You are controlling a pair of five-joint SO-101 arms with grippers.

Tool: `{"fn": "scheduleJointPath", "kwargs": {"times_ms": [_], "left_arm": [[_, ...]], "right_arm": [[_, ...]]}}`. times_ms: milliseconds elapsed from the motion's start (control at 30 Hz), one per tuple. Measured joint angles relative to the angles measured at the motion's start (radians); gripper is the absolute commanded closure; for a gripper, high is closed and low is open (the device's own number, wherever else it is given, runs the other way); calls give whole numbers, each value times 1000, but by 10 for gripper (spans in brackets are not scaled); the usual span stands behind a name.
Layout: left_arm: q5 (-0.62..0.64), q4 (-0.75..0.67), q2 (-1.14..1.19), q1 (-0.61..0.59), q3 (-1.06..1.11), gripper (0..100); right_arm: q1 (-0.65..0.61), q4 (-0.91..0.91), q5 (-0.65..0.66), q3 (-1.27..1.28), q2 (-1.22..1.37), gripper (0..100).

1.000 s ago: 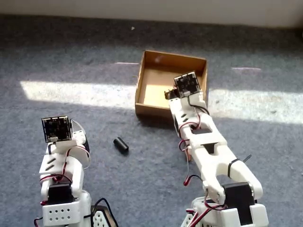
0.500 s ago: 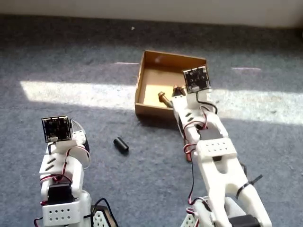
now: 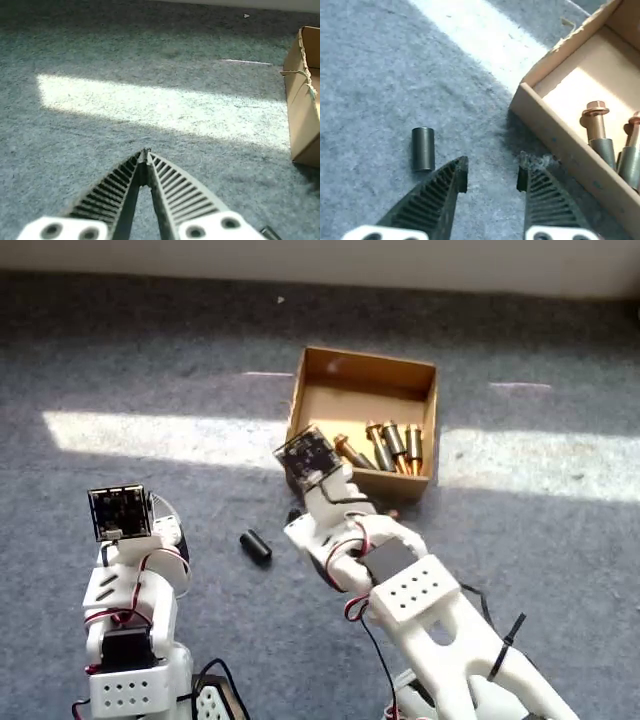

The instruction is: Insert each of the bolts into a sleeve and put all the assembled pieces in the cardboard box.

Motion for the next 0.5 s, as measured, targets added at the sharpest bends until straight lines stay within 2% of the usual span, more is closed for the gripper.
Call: {"fn": "scheduleJointPath", "kwargs": {"times_ms": [167, 333, 500], "left_arm": [[0, 0, 0, -23, 0, 986], [0, 0, 0, -97, 0, 986], [0, 0, 0, -104, 0, 986]], "right_arm": [[-89, 23, 0, -34, 64, 846], [-106, 84, 0, -212, 299, 846], [-147, 152, 0, -408, 545, 846]]}}
